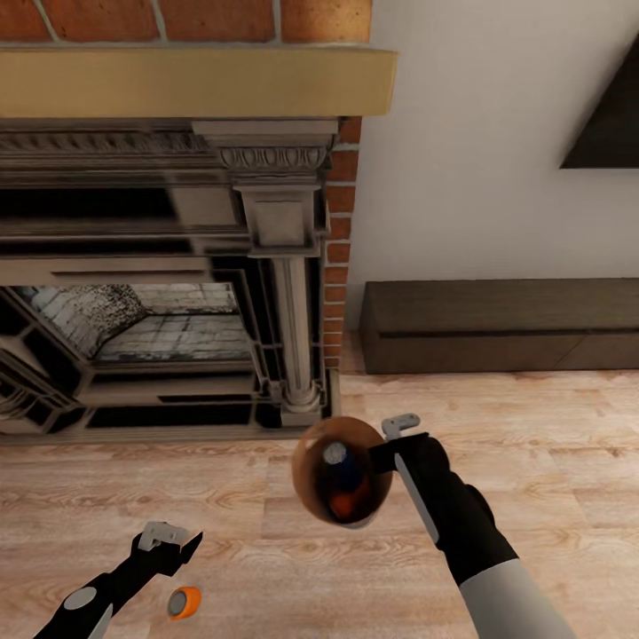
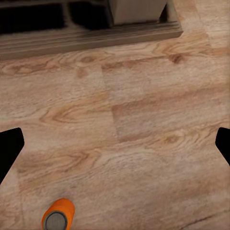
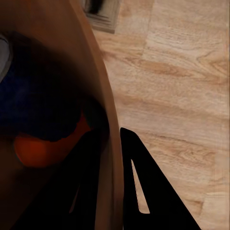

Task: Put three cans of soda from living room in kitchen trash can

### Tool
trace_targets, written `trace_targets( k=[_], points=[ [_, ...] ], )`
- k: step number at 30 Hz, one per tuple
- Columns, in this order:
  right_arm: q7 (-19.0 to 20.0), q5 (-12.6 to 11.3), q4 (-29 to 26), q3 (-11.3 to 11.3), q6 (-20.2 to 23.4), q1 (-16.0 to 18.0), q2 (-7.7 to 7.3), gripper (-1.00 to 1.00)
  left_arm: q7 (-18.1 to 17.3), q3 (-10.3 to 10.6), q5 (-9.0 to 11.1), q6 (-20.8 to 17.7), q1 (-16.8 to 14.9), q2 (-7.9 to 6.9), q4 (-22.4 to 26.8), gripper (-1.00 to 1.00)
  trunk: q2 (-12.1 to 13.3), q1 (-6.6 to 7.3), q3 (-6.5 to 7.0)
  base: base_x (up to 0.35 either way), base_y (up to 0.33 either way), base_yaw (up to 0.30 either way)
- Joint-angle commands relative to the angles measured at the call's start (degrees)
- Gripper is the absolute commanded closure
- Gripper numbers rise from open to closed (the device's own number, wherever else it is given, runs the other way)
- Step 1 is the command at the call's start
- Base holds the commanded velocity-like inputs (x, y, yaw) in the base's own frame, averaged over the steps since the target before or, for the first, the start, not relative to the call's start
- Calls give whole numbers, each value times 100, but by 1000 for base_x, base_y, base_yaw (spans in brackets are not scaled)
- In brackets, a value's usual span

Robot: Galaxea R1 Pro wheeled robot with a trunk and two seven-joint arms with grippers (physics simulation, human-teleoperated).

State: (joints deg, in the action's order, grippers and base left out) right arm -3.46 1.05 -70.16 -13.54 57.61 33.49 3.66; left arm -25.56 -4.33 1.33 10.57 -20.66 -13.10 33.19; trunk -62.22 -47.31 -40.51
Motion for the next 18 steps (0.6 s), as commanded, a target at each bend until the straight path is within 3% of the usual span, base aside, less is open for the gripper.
trace_targets(
  k=[1, 4, 6, 7, 9, 10, 14, 18],
  points=[
    [20, -96, -25, 0, -1, 0, -5, 100, 7, -2, 0, 3, 0, 0, -4, -100, 0, 0, 0, 0, 0, 0],
    [21, -96, -51, 0, 2, 0, -10, 100, 17, -34, -1, 5, 0, 0, -48, -100, 0, 0, 0, 0, 0, 0],
    [21, -96, -59, 0, -1, 0, -12, 100, 24, -173, -1, 12, 0, -1, -138, -100, 0, 0, 0, 0, 0, 0],
    [21, -96, -64, 0, -3, 0, -13, 100, 52, -394, -5, 30, 0, -1, -200, -100, 0, 0, 0, 0, 0, 0],
    [21, -96, -65, -1, -3, 0, -14, 100, 152, -545, -7, 37, 0, 0, -234, -100, 0, 0, 0, 0, 0, 0],
    [21, -96, -65, -5, -4, 0, -14, 100, 459, -688, -8, 44, 0, 2, -278, -100, 0, 0, 0, 0, 0, 0],
    [21, -96, -66, -1, -4, 0, -14, 100, 973, -796, -9, 49, 0, 7, -315, -100, 0, 0, 0, 0, 0, 0],
    [21, -96, -61, -2, -5, 0, -14, 100, 1123, -849, -11, 77, 0, 1, -323, -100, 0, 0, 0, 0, 0, 0]
  ],
)
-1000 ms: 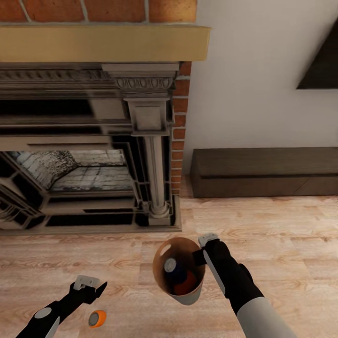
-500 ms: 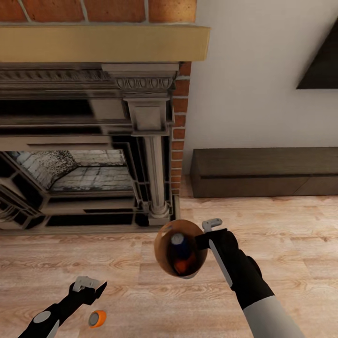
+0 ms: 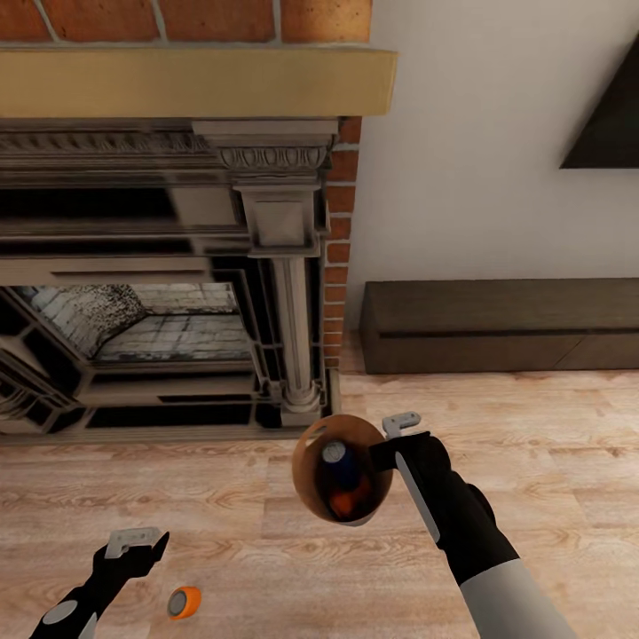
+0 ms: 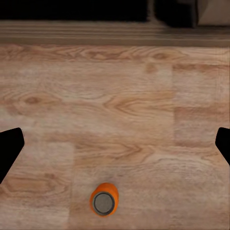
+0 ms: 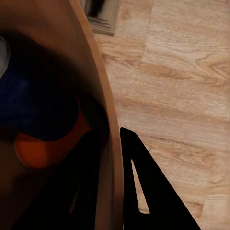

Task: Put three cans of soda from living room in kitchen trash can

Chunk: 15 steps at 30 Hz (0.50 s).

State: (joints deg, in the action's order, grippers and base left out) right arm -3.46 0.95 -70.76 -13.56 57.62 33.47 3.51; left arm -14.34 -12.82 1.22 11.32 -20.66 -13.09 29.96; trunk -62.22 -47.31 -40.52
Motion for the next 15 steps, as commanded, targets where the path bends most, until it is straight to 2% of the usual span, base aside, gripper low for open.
trace_targets(
  k=[1, 15],
  points=[
    [20, -86, -1, 1, -5, 1, 1, 100, 12, -4, -2, 20, 0, 0, -2, -100, 0, 0, 0, 0, 0, 0],
    [20, -86, 0, -3, -5, 1, 1, 100, 51, -2, -6, 139, 0, 0, -5, -100, 0, 0, 0, 0, 0, 0]
  ],
)
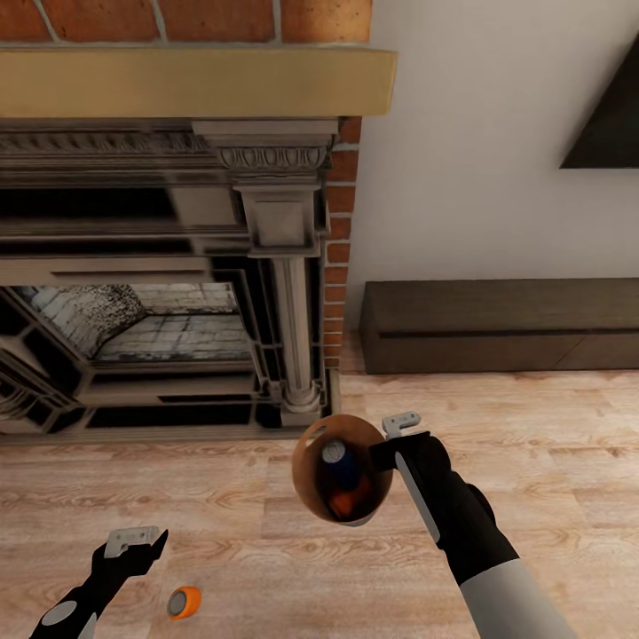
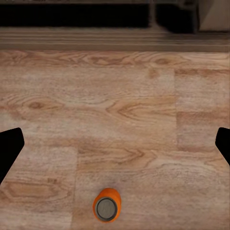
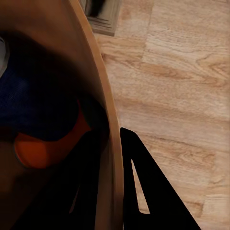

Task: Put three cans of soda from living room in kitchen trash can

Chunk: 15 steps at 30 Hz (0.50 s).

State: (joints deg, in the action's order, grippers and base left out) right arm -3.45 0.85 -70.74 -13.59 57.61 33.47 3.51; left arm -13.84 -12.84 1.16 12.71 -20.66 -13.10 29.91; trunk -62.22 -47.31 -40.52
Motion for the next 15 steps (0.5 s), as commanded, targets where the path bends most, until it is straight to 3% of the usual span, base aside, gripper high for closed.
trace_targets(
  k=[1, 15],
  points=[
    [20, -76, -1, 2, -4, 1, 1, 100, -3, 0, 0, -1, 0, -2, 1, -100, 0, 0, 0, 0, 0, 0],
    [20, -76, -1, -3, -6, 1, 1, 100, -22, 8, 6, -7, 0, 0, 6, -100, -40, -22, -17, 0, 0, 0]
  ],
)
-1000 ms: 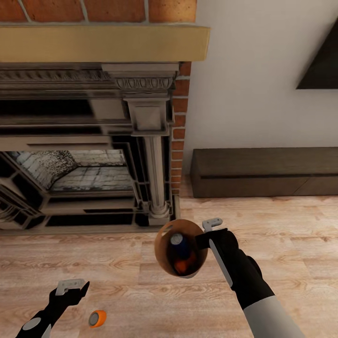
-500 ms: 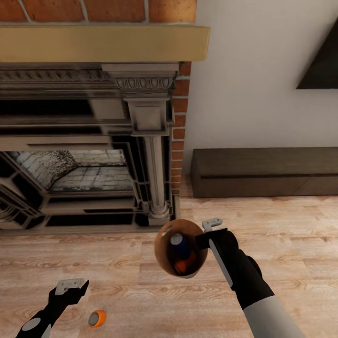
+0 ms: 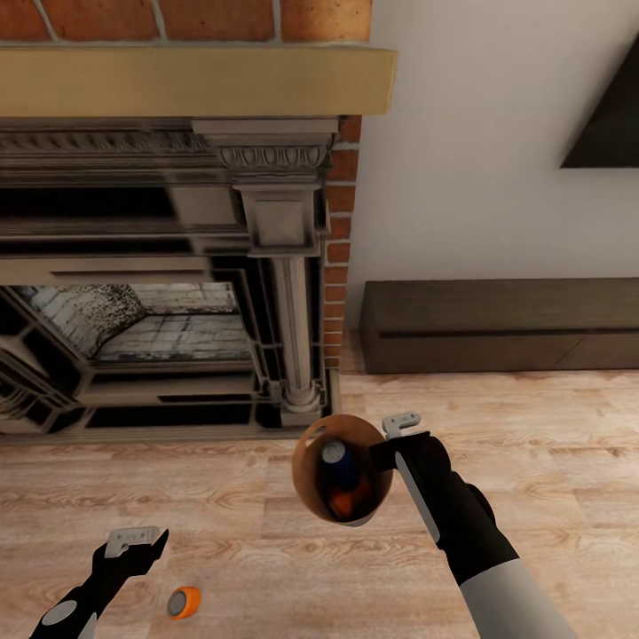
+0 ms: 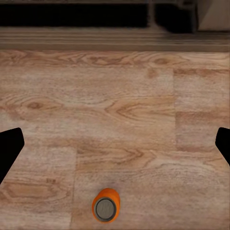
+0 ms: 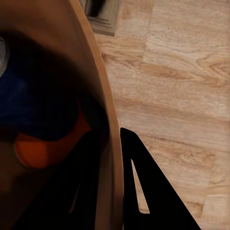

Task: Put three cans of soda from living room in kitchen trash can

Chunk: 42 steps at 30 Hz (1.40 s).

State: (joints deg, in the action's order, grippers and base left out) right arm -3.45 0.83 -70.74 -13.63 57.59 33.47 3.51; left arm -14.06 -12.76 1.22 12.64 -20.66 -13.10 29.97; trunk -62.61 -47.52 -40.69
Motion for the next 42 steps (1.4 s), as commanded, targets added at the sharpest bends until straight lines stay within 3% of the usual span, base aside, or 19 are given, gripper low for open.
trace_targets(
  k=[1, 27, 42],
  points=[
    [20, -74, -1, 0, -4, 2, 1, 100, 0, 0, 0, 0, 0, 0, 0, -100, -42, -22, -18, 0, 0, 0],
    [20, -74, -1, 0, -6, 2, 1, 100, 0, 2, 1, 1, 0, 0, -7, -100, -1085, -593, -489, 0, 0, 0],
    [20, -74, 7, 0, -8, 2, 1, 100, 0, 2, 1, 6, 0, 0, -5, -100, -1686, -923, -881, 0, 0, 0]
  ],
)
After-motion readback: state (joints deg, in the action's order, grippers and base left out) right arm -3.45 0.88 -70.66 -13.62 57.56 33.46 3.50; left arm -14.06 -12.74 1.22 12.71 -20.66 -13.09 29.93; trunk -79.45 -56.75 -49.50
